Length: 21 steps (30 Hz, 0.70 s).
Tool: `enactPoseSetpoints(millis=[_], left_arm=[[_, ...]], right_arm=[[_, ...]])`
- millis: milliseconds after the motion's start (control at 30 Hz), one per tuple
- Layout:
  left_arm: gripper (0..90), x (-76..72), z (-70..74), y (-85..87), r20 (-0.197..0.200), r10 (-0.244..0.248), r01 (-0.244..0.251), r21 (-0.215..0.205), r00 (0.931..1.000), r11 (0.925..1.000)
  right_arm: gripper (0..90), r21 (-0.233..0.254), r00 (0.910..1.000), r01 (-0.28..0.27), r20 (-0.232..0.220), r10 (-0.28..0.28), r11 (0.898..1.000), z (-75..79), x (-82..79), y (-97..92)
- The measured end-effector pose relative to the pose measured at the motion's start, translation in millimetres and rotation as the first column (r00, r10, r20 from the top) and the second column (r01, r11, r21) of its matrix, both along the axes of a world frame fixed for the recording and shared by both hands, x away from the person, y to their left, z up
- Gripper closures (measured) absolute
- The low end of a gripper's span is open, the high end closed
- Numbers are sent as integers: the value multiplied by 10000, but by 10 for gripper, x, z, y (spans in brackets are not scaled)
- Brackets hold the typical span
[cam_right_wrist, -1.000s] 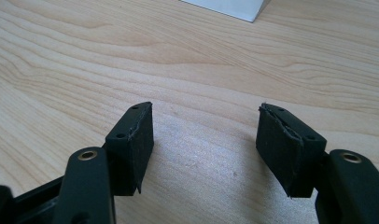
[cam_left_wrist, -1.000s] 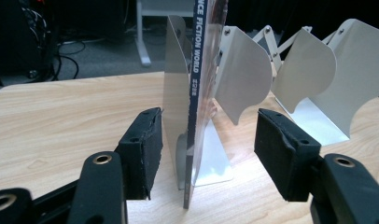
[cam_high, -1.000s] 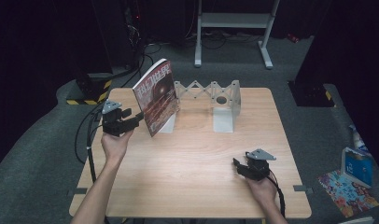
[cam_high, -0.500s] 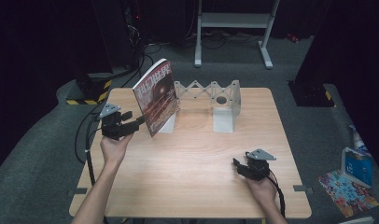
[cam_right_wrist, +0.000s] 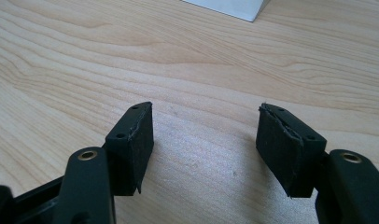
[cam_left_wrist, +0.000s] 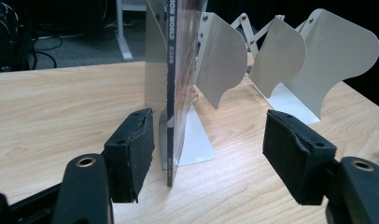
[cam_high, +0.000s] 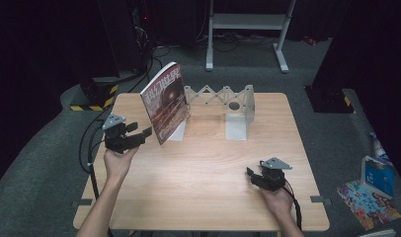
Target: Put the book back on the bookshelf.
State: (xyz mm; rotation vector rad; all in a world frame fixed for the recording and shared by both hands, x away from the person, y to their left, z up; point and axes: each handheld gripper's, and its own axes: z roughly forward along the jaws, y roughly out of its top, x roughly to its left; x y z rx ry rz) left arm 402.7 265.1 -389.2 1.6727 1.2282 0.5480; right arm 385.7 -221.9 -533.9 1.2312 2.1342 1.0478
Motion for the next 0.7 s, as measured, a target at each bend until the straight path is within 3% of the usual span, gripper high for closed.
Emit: enactPoseSetpoints(millis=[700], left_arm=[[313, -184, -95, 72, 95, 10, -8, -198, 10000, 9998]], right_arm=[[368, 0, 10000, 16, -39, -16, 10000, 3, -1, 3]])
